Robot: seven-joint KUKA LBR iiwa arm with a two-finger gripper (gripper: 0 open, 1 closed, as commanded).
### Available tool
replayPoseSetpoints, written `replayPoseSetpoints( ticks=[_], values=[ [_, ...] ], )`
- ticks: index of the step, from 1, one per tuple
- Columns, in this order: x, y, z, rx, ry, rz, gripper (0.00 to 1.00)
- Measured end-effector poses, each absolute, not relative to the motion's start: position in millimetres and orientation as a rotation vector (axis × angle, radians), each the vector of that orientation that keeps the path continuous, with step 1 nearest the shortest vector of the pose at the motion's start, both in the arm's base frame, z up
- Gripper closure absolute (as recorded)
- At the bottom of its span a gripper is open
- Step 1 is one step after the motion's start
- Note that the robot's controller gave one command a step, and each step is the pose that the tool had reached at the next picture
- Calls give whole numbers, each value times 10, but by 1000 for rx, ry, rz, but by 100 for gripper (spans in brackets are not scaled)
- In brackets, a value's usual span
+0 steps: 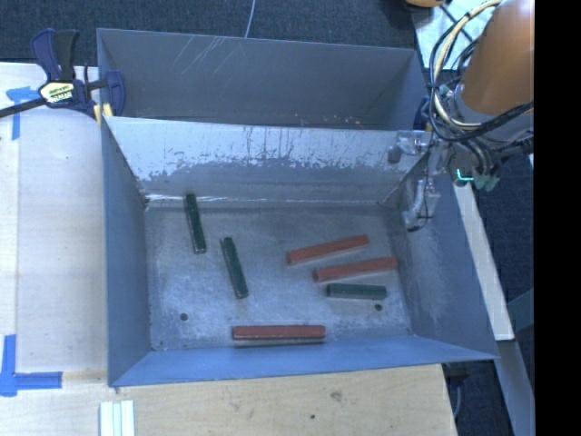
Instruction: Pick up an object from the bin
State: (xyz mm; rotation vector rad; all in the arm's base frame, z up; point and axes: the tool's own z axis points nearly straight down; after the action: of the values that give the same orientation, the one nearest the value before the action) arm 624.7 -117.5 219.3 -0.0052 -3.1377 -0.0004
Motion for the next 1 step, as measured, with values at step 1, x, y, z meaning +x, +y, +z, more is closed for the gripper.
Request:
replayPoseSetpoints(
  ticks=[1],
  values=[
    [6263,-1171,2244,-2,-3146,2,0]
  ],
)
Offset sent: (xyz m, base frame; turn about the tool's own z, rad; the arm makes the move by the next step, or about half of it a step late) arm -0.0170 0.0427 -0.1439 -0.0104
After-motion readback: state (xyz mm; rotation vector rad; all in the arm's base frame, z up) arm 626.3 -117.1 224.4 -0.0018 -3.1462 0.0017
